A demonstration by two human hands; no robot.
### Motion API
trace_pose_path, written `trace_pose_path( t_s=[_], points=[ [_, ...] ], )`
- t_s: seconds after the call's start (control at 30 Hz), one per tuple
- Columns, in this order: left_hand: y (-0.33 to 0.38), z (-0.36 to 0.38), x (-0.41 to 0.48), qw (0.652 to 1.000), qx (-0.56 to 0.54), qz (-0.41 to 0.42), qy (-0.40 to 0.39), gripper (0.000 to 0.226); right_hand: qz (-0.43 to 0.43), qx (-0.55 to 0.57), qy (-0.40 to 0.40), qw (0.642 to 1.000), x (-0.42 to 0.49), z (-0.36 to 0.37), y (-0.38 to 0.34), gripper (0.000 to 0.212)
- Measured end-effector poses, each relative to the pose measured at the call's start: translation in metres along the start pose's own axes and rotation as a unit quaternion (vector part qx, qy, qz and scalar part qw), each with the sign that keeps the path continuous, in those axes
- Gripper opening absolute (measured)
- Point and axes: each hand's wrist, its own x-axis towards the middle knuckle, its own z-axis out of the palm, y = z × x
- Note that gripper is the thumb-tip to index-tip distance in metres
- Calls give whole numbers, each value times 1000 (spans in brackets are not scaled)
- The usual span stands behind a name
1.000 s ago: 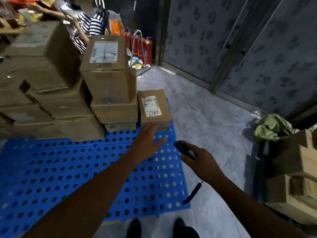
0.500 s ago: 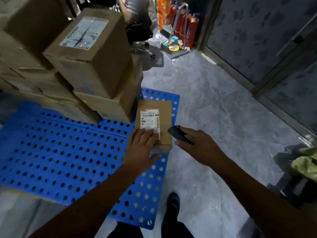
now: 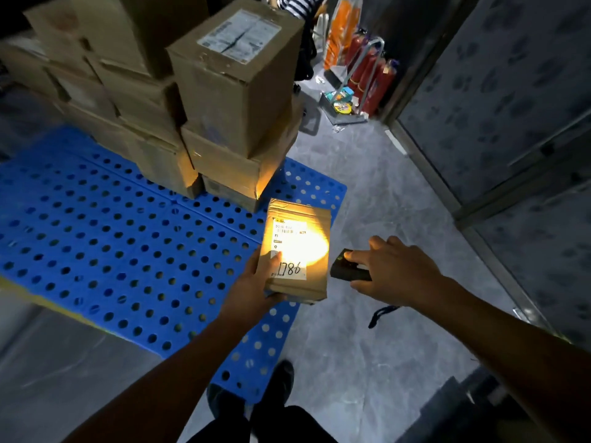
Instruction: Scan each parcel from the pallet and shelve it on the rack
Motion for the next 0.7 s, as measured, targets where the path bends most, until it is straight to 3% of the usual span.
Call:
trace_pose_path(
  t_s=[0.23, 0.4, 0.53, 0.7],
  points=[
    [-9, -4, -32, 999, -34, -24, 13, 91, -26, -57, 6, 998, -36, 0, -17, 58],
    [-15, -12, -70, 995, -42, -64, 68, 92, -71, -56, 37, 995, -40, 2, -28, 56],
    [-15, -19, -117, 987, -33, -94, 129, 96, -69, 59, 40, 995, -27, 13, -49, 65],
    [-23, -46, -197, 957, -57, -152, 241, 92, -142, 114, -7, 983, -5, 27, -123, 65]
  ],
)
